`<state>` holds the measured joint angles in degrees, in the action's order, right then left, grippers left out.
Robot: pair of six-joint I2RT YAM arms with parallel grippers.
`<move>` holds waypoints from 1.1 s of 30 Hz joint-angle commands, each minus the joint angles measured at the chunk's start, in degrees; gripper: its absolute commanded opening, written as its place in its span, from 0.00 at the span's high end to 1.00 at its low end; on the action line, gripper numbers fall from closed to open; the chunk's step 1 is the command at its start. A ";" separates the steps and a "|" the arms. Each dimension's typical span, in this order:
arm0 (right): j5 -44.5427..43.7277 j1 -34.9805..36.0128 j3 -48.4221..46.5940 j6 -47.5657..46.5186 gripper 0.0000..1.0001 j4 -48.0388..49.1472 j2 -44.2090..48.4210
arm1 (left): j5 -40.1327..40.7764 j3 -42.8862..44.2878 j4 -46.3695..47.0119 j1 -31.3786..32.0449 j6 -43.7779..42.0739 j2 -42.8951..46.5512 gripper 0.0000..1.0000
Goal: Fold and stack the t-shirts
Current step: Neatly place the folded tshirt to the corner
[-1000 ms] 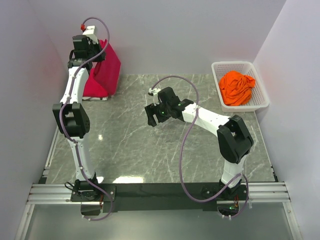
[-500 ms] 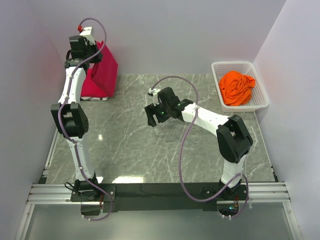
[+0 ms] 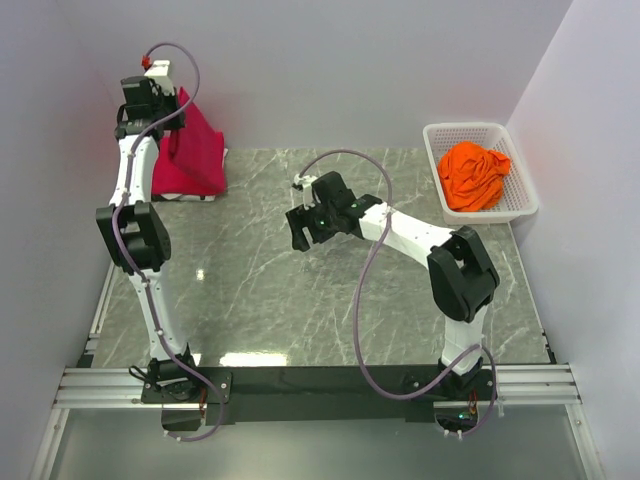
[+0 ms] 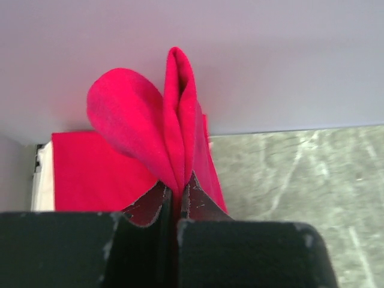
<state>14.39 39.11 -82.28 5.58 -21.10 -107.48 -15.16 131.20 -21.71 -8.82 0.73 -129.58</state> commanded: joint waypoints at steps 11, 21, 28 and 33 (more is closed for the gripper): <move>0.37 0.96 -4.64 0.48 0.16 -1.92 -3.52 | -2.95 3.45 7.83 -4.27 -9.43 -6.38 0.99; 0.55 1.40 -6.05 0.57 0.16 -2.54 -5.02 | -3.30 4.06 11.52 -6.03 -14.18 -9.81 0.99; 0.64 1.49 -6.14 0.48 0.16 -2.63 -5.54 | -2.60 4.51 13.98 -7.00 -18.31 -12.80 0.99; 0.81 1.58 -6.31 0.65 0.16 -2.72 -5.90 | -2.68 4.33 14.95 -7.61 -20.41 -14.21 0.99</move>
<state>14.70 40.23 -86.17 5.74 -23.81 -113.60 -16.88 132.68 -10.98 -15.88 -16.91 -143.46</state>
